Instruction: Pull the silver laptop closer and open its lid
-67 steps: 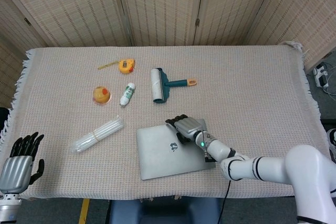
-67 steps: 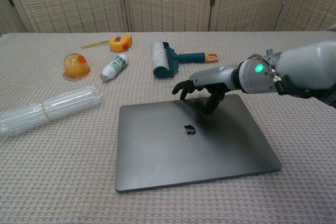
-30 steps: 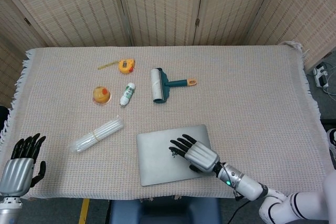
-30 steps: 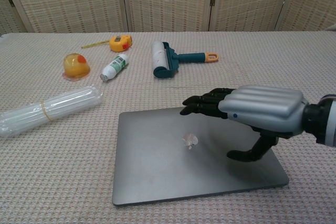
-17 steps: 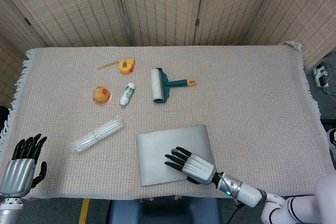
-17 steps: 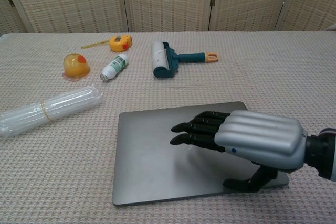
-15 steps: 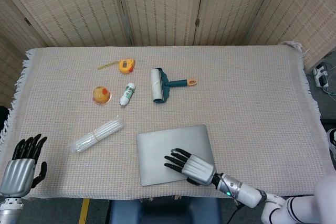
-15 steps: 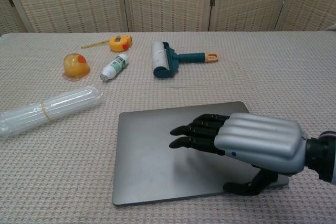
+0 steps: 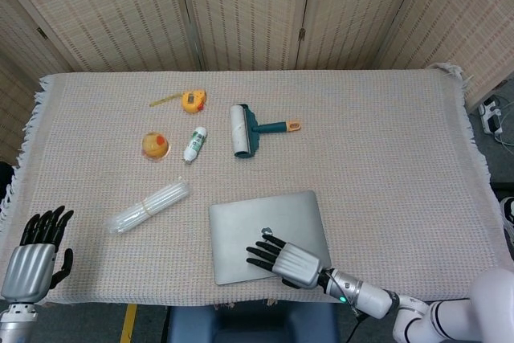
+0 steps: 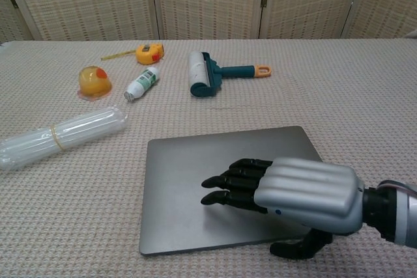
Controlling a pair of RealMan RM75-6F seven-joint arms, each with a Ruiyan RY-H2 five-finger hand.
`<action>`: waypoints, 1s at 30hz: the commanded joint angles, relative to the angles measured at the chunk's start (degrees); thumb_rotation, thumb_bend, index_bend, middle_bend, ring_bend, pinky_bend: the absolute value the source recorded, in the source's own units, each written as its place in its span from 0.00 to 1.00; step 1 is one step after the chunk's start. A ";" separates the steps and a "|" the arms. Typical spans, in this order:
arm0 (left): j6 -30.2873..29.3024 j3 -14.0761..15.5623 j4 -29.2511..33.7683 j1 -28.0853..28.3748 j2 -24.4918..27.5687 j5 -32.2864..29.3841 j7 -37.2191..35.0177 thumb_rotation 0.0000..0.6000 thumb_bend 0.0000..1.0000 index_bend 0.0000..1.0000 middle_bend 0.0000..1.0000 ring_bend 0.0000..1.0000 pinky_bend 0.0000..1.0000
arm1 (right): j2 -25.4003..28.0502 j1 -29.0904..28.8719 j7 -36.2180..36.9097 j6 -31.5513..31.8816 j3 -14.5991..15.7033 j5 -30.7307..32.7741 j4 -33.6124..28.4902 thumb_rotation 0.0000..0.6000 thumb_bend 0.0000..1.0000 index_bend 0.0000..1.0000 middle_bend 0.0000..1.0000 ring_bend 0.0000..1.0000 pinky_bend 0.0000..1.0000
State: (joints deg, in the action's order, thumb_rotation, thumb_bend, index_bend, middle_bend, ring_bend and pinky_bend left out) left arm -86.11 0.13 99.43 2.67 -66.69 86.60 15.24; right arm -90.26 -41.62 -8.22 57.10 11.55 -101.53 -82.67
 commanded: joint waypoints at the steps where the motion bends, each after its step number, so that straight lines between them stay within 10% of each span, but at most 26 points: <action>1: -0.02 -0.02 -0.09 -0.02 0.02 -0.01 -0.16 1.00 0.65 0.09 0.06 0.05 0.00 | -0.42 -0.13 -0.10 -0.53 -0.46 0.10 0.34 1.00 0.38 0.00 0.00 0.00 0.00; 30: 1.61 0.78 -8.41 2.84 -2.63 6.26 -8.47 1.00 0.65 0.11 0.07 0.08 0.00 | -4.12 -0.36 -7.76 -3.28 -4.98 1.96 1.69 1.00 0.48 0.00 0.00 0.00 0.00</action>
State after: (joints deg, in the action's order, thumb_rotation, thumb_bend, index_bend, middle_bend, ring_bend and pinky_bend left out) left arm -84.97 0.44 93.18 4.46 -68.38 90.73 9.23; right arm -94.14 -42.05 -15.33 53.79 6.87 -99.72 -80.90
